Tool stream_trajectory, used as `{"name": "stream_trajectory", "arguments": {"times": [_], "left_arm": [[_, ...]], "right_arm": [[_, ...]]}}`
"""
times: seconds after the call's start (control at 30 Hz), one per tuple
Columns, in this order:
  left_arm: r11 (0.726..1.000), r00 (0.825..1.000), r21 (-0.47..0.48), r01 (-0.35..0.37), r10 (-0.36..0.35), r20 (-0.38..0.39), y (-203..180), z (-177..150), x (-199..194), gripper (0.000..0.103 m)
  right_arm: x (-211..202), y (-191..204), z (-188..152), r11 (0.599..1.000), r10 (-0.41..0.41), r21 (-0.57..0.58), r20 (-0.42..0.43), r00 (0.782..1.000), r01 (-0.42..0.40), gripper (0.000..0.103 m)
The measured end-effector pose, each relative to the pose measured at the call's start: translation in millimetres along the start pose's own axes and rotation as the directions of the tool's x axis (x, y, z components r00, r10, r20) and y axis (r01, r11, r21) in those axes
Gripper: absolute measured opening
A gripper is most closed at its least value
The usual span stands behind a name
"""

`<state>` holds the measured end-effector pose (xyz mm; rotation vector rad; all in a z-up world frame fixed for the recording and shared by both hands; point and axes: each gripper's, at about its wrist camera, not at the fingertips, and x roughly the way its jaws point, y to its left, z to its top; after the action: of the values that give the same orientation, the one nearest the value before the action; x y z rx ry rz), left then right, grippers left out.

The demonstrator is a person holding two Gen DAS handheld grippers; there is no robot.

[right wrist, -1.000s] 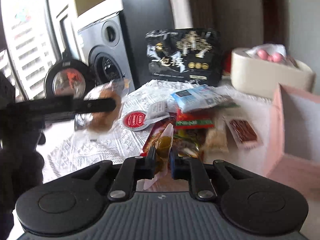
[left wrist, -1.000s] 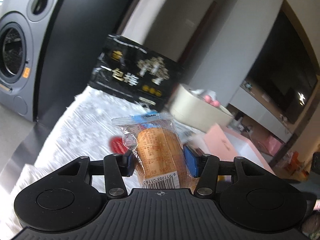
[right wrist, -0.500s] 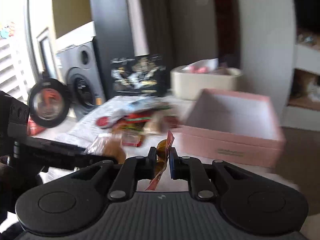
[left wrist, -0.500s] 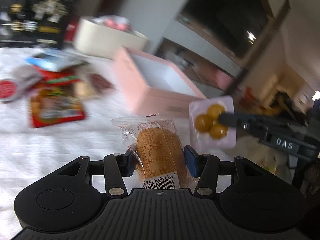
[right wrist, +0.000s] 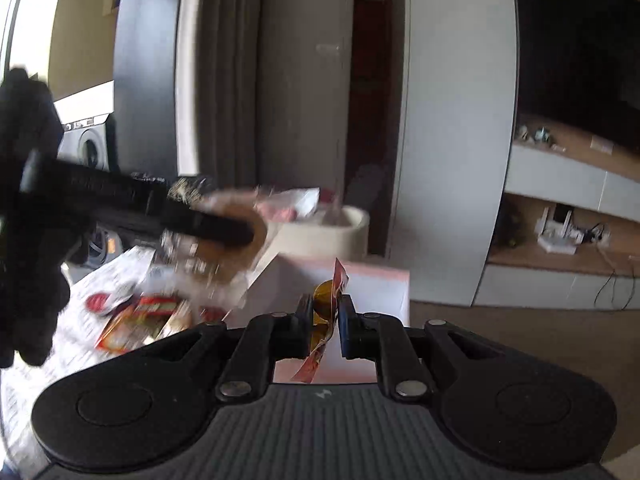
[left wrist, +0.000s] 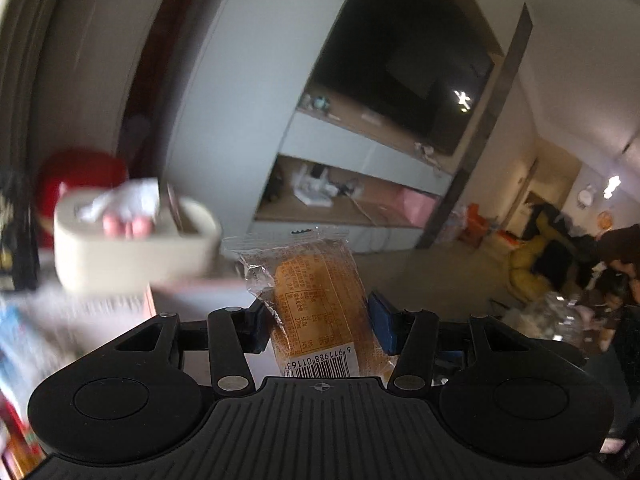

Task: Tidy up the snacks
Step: 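Carry the bread roll with the left tool into the pink box and release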

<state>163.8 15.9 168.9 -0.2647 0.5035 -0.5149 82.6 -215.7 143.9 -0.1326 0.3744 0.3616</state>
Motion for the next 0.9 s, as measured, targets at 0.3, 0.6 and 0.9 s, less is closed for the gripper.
{"name": "stream_trajectory", "arguments": {"times": [0.3,0.6,0.9], "left_arm": [[0.982,0.976,0.041,-0.183,0.186,-0.116,8.4,0.0,67.4,0.055],[0.973,0.972,0.127,-0.194,0.208,-0.107,8.8,-12.7,79.7,0.055],[0.946,0.950,0.128,-0.297,0.306,-0.057,39.7,-27.6,39.1,0.055]], "right_arm": [[77.8,-23.5,3.2,0.998,-0.063,0.011,-0.092,0.994,0.064,0.020],[100.6,-30.7,-21.2,0.994,-0.069,0.065,-0.203,0.977,0.084,0.035],[113.0,8.1,2.5,0.997,-0.047,0.045,-0.170,0.984,0.056,0.043]]}}
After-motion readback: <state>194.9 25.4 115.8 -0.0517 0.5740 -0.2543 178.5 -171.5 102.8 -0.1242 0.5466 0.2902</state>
